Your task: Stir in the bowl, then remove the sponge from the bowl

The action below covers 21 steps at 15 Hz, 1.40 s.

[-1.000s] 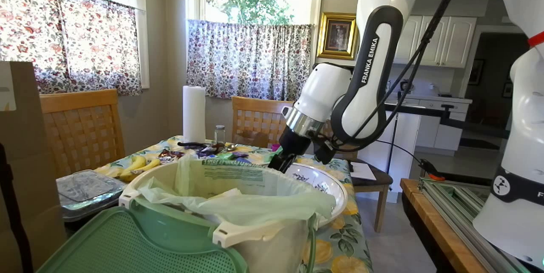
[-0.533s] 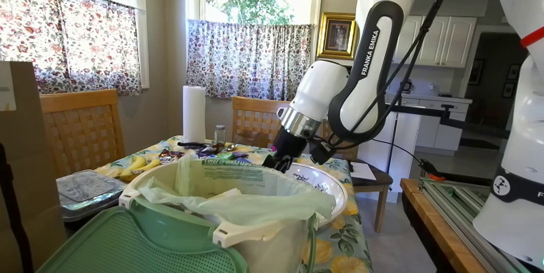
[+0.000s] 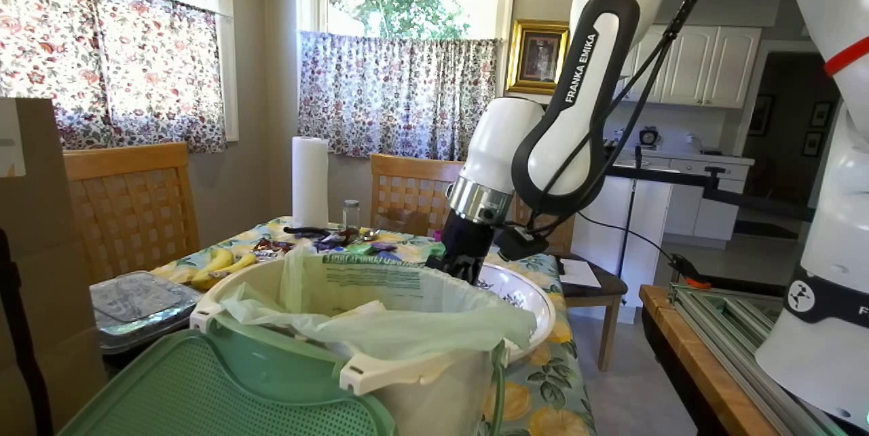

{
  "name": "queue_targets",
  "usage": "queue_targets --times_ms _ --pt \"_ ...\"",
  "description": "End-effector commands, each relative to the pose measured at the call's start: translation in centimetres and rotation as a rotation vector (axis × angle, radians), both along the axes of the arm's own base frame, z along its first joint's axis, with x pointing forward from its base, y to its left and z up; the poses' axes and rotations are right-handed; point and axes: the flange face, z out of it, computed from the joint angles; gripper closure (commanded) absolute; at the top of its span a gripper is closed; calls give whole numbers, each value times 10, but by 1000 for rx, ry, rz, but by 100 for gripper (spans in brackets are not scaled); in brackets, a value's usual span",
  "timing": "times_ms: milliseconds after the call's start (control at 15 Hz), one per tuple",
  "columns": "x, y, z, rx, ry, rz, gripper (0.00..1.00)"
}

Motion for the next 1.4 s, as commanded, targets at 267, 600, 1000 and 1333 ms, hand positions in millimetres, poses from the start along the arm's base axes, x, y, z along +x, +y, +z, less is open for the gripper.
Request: queue_targets --times_ms 267,600,1000,1333 --pt "-4 -8 14 -2 94 -40 0" --pt "-20 -25 6 -121 245 -23 0" --pt "-15 -38 -8 -310 227 60 0" --pt "-13 -31 -20 -320 165 51 0"
